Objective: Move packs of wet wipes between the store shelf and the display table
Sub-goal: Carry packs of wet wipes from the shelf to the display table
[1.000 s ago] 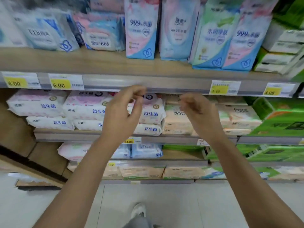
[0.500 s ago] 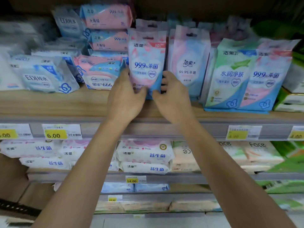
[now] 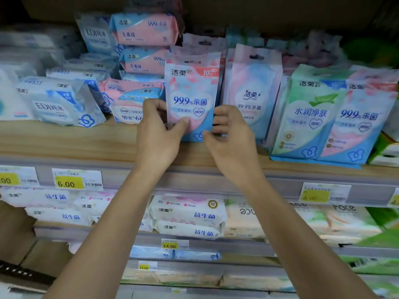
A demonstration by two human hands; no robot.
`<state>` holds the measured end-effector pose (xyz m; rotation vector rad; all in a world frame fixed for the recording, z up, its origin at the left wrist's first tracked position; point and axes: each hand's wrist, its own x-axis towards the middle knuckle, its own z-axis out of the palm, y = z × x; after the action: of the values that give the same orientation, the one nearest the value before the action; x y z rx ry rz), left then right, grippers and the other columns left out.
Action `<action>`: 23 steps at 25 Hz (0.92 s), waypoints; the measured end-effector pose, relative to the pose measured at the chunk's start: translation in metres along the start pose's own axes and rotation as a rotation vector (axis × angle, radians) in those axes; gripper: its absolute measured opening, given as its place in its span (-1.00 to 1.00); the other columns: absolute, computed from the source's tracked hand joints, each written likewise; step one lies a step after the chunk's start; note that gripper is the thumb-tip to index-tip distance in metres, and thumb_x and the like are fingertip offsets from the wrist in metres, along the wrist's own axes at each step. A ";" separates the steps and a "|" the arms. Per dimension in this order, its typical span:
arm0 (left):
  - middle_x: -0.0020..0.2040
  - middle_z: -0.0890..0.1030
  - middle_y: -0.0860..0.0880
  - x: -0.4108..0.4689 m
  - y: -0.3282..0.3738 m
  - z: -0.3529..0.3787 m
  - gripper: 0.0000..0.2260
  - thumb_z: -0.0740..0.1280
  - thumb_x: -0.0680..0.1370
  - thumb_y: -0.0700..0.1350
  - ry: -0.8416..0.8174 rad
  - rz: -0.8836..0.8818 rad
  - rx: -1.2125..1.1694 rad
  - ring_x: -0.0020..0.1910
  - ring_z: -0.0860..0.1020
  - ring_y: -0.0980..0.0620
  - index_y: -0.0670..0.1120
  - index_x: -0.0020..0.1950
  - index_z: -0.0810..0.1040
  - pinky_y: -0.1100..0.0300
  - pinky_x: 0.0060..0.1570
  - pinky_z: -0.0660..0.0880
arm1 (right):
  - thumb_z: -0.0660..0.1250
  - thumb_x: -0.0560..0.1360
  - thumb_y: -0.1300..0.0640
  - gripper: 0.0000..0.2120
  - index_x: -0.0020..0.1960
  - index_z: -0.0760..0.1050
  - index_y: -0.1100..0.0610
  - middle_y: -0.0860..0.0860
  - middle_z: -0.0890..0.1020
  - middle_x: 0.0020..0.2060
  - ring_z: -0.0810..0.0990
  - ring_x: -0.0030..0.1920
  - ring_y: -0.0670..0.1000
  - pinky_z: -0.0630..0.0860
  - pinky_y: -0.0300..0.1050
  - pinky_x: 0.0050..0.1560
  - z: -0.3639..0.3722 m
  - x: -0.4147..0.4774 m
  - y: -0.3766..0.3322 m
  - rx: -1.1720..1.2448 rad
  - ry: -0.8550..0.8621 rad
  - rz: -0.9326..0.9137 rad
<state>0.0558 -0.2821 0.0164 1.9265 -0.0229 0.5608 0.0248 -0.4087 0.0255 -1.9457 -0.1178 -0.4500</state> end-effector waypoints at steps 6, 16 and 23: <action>-0.01 0.57 0.02 0.004 -0.002 -0.004 -0.64 0.45 0.44 -0.23 -0.049 -0.071 -0.103 0.00 0.59 -0.01 -0.06 0.10 0.35 -0.06 0.08 0.53 | 0.30 0.45 0.22 -0.65 0.24 0.45 0.19 0.07 0.53 0.13 0.50 0.16 0.09 0.41 -0.07 0.21 -0.026 -0.005 0.009 -0.297 0.385 -0.095; -0.11 0.59 0.03 0.009 -0.005 -0.014 -0.92 0.36 0.53 -0.18 -0.122 -0.247 -0.314 -0.13 0.56 -0.01 -0.03 -0.04 0.50 0.08 -0.14 0.51 | 0.35 0.41 0.23 -0.29 0.47 0.11 0.29 0.21 0.31 0.36 0.27 0.37 0.19 0.19 0.05 0.40 -0.013 0.010 0.003 -0.336 0.437 0.112; 0.01 0.61 -0.11 0.011 -0.007 -0.016 -0.92 0.36 0.52 -0.21 -0.140 -0.262 -0.328 -0.08 0.58 -0.06 -0.06 -0.03 0.51 0.13 -0.17 0.48 | 0.46 0.37 0.19 -0.34 0.39 0.24 0.18 0.14 0.29 0.27 0.27 0.30 0.15 0.19 -0.15 0.25 -0.012 0.020 0.004 -0.330 0.427 0.211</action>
<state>0.0616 -0.2629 0.0201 1.6125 0.0457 0.2291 0.0410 -0.4241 0.0330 -2.1045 0.4580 -0.7678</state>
